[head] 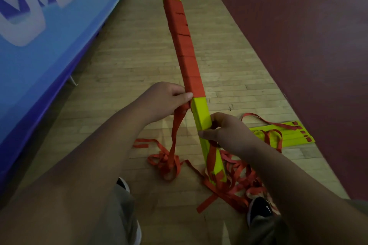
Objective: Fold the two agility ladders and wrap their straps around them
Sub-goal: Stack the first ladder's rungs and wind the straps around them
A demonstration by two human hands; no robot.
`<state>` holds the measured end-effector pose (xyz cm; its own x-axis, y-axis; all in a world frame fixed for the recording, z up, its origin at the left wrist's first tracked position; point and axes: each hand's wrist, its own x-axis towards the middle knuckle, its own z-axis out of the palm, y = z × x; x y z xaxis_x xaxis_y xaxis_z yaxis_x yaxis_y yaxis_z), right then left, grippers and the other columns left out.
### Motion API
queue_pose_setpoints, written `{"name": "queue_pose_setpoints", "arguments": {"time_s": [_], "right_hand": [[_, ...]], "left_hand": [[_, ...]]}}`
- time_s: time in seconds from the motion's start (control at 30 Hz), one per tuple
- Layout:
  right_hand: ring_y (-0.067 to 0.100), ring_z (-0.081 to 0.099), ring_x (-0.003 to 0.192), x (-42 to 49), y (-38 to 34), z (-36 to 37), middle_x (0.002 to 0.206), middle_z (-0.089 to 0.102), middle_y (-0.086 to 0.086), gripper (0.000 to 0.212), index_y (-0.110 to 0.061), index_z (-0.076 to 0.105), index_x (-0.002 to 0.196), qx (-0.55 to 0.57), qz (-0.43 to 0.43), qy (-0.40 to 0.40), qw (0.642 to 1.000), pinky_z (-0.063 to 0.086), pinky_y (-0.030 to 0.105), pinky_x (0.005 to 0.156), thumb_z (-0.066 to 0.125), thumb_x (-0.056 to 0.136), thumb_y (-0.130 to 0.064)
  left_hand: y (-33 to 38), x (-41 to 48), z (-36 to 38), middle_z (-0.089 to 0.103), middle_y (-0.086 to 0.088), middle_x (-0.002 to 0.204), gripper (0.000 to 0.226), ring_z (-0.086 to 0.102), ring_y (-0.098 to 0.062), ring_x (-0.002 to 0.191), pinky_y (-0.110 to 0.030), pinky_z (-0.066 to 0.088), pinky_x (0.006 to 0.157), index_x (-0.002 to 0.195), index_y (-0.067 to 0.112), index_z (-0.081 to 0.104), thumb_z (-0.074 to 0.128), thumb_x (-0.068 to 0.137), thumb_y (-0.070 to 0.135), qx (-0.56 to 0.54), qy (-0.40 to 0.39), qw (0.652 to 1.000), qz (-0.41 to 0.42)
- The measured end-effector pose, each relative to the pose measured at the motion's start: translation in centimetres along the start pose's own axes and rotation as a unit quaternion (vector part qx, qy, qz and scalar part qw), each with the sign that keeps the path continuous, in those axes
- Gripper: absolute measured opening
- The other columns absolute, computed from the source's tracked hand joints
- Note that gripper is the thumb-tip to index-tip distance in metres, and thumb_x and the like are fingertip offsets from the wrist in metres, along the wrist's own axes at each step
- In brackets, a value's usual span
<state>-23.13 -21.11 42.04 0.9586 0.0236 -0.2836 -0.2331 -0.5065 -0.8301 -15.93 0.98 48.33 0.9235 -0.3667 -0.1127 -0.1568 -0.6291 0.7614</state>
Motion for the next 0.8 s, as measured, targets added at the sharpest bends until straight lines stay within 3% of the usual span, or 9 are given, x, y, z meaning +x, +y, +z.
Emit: {"name": "queue_pose_setpoints", "arguments": {"time_s": [0.2, 0.37, 0.6, 0.8], "right_hand": [[0.023, 0.077, 0.084, 0.1, 0.3, 0.2, 0.094, 0.078, 0.003, 0.035, -0.021, 0.071, 0.101, -0.023, -0.011, 0.034, 0.999, 0.065, 0.052, 0.083, 0.096, 0.084, -0.039], [0.021, 0.075, 0.082, 0.1, 0.2, 0.3, 0.091, 0.076, 0.002, 0.037, -0.022, 0.07, 0.101, -0.052, -0.009, 0.046, 0.998, 0.065, 0.049, 0.079, 0.095, 0.084, -0.042], [0.015, 0.072, 0.079, -0.3, 0.4, 0.5, 0.089, 0.073, -0.005, 0.033, -0.028, 0.063, 0.096, -0.091, -0.049, 0.054, 0.993, 0.063, 0.041, 0.072, 0.092, 0.088, -0.04], [0.011, 0.068, 0.074, -0.7, 0.2, 0.9, 0.08, 0.068, -0.008, 0.036, -0.041, 0.054, 0.083, -0.111, -0.081, 0.066, 0.988, 0.058, 0.038, 0.068, 0.089, 0.09, -0.036]], "left_hand": [[0.2, 0.0, 0.3, 0.082, 0.015, 0.087, 0.028, 0.076, 0.003, 0.081, -0.022, 0.056, 0.076, 0.096, 0.029, 0.084, 0.063, 0.11, 0.042, -0.017, 0.024, 1.0, -0.008], [0.4, 0.0, 1.1, 0.081, 0.013, 0.081, 0.037, 0.074, 0.004, 0.073, -0.025, 0.055, 0.073, 0.088, 0.028, 0.082, 0.059, 0.11, 0.049, 0.036, 0.04, 0.998, -0.019], [0.5, 0.0, 1.2, 0.081, 0.009, 0.076, 0.04, 0.079, -0.008, 0.077, -0.042, 0.066, 0.088, 0.088, 0.027, 0.08, 0.06, 0.108, 0.055, 0.04, 0.011, 0.998, -0.044], [1.0, -0.1, 2.3, 0.081, 0.008, 0.075, 0.054, 0.078, -0.003, 0.074, -0.031, 0.063, 0.078, 0.089, 0.022, 0.082, 0.061, 0.099, 0.071, 0.005, 0.037, 0.998, -0.059]]}}
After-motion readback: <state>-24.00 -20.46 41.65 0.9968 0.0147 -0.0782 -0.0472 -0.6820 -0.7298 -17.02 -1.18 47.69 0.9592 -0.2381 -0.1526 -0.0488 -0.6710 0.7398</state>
